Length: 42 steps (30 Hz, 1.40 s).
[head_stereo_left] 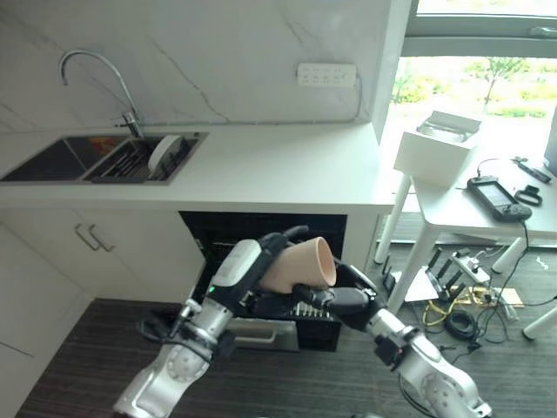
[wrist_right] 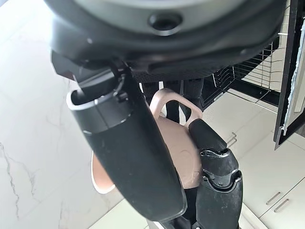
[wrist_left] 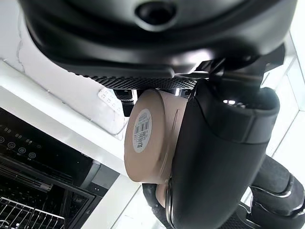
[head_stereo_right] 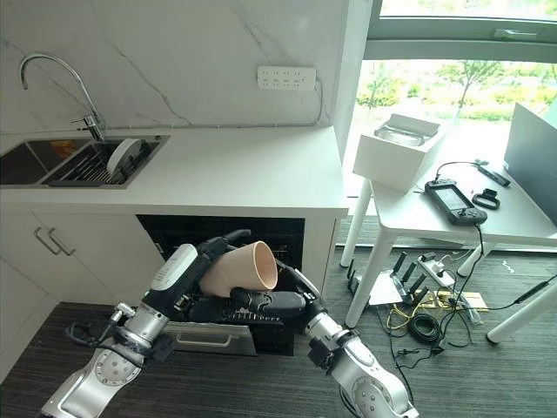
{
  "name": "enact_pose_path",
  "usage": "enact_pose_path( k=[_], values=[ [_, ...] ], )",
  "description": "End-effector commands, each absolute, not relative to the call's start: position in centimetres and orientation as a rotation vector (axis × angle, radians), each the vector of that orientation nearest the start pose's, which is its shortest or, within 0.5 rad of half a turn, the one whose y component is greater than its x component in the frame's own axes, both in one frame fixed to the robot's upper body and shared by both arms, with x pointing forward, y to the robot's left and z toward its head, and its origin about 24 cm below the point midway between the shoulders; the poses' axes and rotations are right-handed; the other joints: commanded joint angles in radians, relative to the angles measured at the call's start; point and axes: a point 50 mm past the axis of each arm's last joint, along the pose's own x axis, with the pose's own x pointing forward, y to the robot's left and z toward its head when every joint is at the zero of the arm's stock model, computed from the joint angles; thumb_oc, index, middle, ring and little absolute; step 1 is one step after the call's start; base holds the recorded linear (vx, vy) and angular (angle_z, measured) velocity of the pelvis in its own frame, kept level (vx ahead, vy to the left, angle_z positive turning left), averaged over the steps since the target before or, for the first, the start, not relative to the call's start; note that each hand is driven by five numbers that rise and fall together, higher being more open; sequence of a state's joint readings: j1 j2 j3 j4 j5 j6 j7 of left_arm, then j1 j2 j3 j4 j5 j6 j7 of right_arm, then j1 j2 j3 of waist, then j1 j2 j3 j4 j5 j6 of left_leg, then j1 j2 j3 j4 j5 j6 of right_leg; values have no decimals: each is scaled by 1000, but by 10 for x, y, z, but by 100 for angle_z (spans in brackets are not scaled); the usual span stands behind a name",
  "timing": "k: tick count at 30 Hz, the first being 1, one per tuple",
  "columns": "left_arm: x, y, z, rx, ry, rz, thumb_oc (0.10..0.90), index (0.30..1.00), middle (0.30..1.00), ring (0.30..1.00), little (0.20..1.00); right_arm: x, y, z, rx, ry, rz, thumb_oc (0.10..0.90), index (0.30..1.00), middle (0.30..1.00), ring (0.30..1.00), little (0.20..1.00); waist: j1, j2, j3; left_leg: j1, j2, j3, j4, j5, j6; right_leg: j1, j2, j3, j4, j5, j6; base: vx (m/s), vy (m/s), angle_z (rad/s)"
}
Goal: Place the dishes in the dishwasher.
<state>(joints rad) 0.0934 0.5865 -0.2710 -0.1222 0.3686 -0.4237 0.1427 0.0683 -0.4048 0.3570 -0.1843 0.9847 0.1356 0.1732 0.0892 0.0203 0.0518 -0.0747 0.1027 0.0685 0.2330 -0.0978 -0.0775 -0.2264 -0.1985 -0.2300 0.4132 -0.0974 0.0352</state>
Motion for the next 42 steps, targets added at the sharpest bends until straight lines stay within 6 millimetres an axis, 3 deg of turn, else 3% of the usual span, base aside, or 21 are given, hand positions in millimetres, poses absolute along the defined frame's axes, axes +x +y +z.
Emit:
enact_pose_path(
  k=[1, 11, 24, 29, 38, 42],
  values=[
    [220, 184, 111, 861, -639, -214, 800, 900, 900, 900, 900, 250, -146, 131, 784, -312, 500, 400, 300, 300, 300, 300, 7, -7, 10, 15, 31, -5, 67, -85, -3, 172, -18, 4, -113, -50, 91, 0, 0, 0],
    [217, 210, 97, 931, -572, -95, 800, 900, 900, 900, 900, 252, -157, 128, 771, -335, 436, 400, 300, 300, 300, 300, 9, -2, 5, 9, 37, -1, 67, -78, -10, 165, -17, 6, -113, -53, 85, 3, 7, 3],
    [215, 228, 88, 934, -512, -8, 800, 900, 900, 900, 900, 252, -160, 126, 766, -349, 420, 400, 300, 300, 300, 300, 8, 5, 0, 6, 39, 1, 67, -71, -15, 162, -12, 9, -113, -54, 81, 0, 0, 0],
    [213, 238, 91, 777, -492, 94, 800, 900, 900, 900, 900, 251, -160, 126, 731, -358, 405, 400, 300, 300, 300, 300, 9, 5, -1, 5, 41, -2, 67, -66, -18, 166, -11, 5, -113, -56, 76, 21, -32, 1],
    [213, 238, 91, 677, -488, 128, 800, 900, 900, 900, 900, 251, -163, 128, 699, -370, 393, 400, 300, 300, 300, 300, 8, -2, -1, 2, 44, -7, 67, -58, -24, 167, -3, 5, -113, -58, 67, 15, -11, 3],
    [214, 242, 92, 520, -461, 162, 800, 900, 900, 900, 900, 249, -164, 127, 668, -366, 378, 400, 300, 300, 300, 300, 8, -7, 1, 6, 47, 3, 67, -52, -27, 173, -4, -5, -113, -59, 63, 59, -45, 0]
  ],
)
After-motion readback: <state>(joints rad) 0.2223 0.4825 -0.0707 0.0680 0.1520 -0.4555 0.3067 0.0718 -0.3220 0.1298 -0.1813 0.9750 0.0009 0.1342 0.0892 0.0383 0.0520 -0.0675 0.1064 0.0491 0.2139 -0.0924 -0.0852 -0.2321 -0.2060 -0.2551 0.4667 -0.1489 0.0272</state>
